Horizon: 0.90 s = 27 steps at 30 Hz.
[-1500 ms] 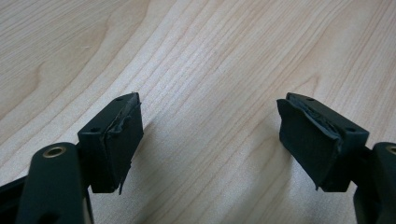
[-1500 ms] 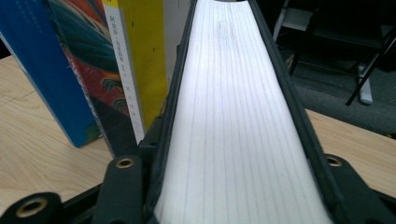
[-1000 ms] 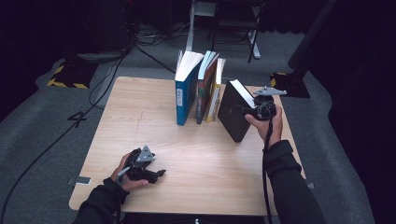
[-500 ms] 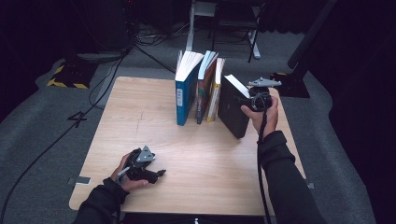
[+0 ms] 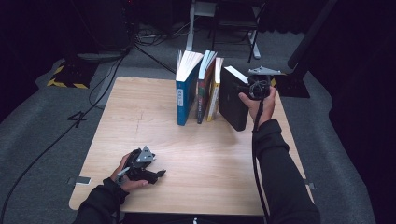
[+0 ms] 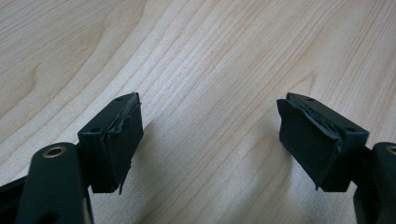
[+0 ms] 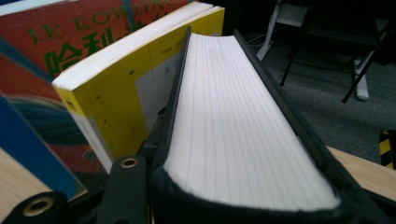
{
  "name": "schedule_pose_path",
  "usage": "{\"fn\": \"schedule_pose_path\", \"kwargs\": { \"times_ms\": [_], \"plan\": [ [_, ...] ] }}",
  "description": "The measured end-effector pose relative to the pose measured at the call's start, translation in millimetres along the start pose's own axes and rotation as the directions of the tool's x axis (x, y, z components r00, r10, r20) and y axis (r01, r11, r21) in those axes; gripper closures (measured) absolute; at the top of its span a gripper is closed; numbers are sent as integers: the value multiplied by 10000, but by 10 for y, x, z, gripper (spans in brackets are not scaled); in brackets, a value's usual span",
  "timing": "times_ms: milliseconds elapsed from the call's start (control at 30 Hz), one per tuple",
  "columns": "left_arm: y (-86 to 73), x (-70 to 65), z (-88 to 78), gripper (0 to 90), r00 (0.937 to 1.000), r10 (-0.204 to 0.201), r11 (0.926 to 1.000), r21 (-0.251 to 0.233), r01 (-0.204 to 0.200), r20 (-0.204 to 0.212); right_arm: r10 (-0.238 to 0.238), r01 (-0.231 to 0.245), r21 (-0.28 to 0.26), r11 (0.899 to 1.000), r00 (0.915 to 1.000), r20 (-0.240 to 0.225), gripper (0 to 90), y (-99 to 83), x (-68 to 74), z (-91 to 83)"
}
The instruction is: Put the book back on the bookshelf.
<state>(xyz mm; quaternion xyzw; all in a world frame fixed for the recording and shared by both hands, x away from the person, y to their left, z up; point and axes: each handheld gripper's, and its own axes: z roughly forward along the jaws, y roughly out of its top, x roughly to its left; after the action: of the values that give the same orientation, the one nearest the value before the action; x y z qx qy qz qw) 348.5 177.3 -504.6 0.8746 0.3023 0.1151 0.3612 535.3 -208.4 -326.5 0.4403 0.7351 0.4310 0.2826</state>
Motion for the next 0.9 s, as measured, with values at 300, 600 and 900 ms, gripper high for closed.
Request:
{"fn": "schedule_pose_path", "kwargs": {
  "times_ms": [300, 600, 900],
  "plan": [
    [-1, -5, 0, 220, 10000, 33, 10000, 1, -33, 51, 418, -389, -621, 9973, 9980, 467, 533, -82, -10, 214],
    [-2, -9, -3, 223, 9999, 137, 9999, 14, -137, 63, 600, -542, -1080, 9927, 9969, 516, 528, -254, 3, 279],
    [-4, -17, -4, 223, 10000, 92, 10000, 6, -93, 38, 333, -328, -309, 9990, 9993, 163, 513, -272, -7, 186]
  ]
}}
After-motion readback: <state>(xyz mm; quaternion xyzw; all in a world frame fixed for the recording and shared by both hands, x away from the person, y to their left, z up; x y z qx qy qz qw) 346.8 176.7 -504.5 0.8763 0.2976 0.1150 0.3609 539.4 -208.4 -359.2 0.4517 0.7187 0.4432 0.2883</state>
